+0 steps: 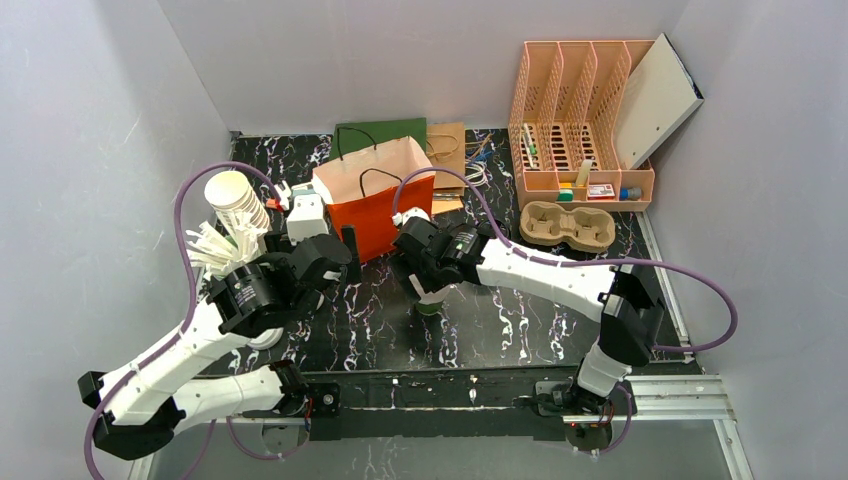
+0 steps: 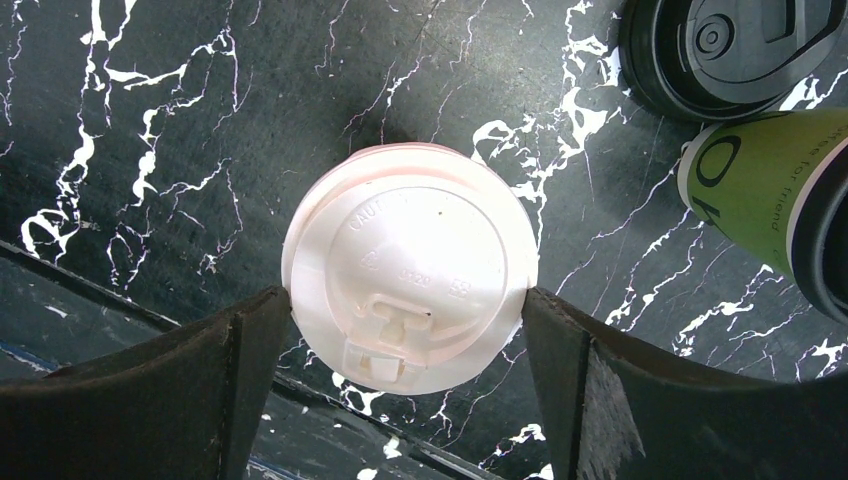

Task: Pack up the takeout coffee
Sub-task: Pick up the coffee cup from the center of the board.

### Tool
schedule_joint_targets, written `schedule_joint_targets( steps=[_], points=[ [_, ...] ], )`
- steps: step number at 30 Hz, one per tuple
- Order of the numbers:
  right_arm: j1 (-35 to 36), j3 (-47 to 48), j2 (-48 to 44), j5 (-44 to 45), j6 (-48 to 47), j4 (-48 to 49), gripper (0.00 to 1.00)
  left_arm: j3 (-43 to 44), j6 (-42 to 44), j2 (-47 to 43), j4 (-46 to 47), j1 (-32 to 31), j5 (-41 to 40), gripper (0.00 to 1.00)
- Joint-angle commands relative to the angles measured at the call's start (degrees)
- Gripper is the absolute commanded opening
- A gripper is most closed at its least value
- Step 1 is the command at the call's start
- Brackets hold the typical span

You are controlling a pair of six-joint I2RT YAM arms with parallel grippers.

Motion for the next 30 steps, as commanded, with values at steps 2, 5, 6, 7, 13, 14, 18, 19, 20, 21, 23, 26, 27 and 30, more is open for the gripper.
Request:
schedule_joint_targets(
  steps=[2,5,6,7,13,14,18,19,20,21,23,26,27,30],
  points=[
    [0.3,1.7,0.1,0.0,0.1,0.5,0.93,0.5,0.4,0.0,-1.1,0.6,-1.8,0.98],
    [0.3,1.7,-0.7,0.1,0.2,0.8,0.91,0.2,0.6,0.0,-0.8,0.9,-1.4,0.98],
    [0.3,1.7,-1.1,0.0,0.2,1.0,0.90,0.1,0.6,0.1,-0.8,0.9,-1.3,0.98],
    [0.3,1.8,-1.4,0.0,0.1,1.2,0.90,0.1,0.7,0.1,-0.6,1.0,-1.2,0.98],
    [0.3,2.2,-3.1,0.7,-0.2,1.1,0.89,-0.4,0.7,0.9,0.3,1.3,-0.2,0.98],
    [0.3,2.3,-3.3,0.8,-0.3,1.1,0.88,-0.5,0.6,1.2,0.4,1.3,0.0,0.98],
    [0.2,1.9,-4.0,1.7,-0.5,0.7,0.87,-0.4,0.7,2.7,0.6,1.3,0.5,0.98],
    [0.2,1.8,-4.2,2.0,-0.5,0.6,0.86,-0.3,0.7,2.8,0.7,1.3,0.5,0.98],
    [0.2,1.8,-4.3,2.2,-0.5,0.5,0.86,-0.2,0.9,2.8,0.9,1.3,0.5,0.98],
    [0.2,1.6,-4.4,2.5,-0.6,0.4,0.86,-0.2,0.9,2.8,1.0,1.4,0.6,0.98],
    [0.1,1.5,-4.8,2.7,-0.7,0.2,0.86,-0.1,1.3,3.0,1.5,1.5,0.9,0.98],
    [-0.4,1.4,-5.5,2.9,-0.9,-0.3,0.86,-1.3,2.7,2.5,5.5,3.5,5.7,0.98],
    [-0.7,1.1,-5.8,3.0,-0.9,-0.4,0.86,-2.0,3.4,1.7,7.4,5.4,8.2,0.98],
    [-1.5,-0.1,-7.1,2.9,-1.0,-0.4,0.85,-1.9,6.9,1.5,10.6,14.3,16.1,0.98]
  ],
)
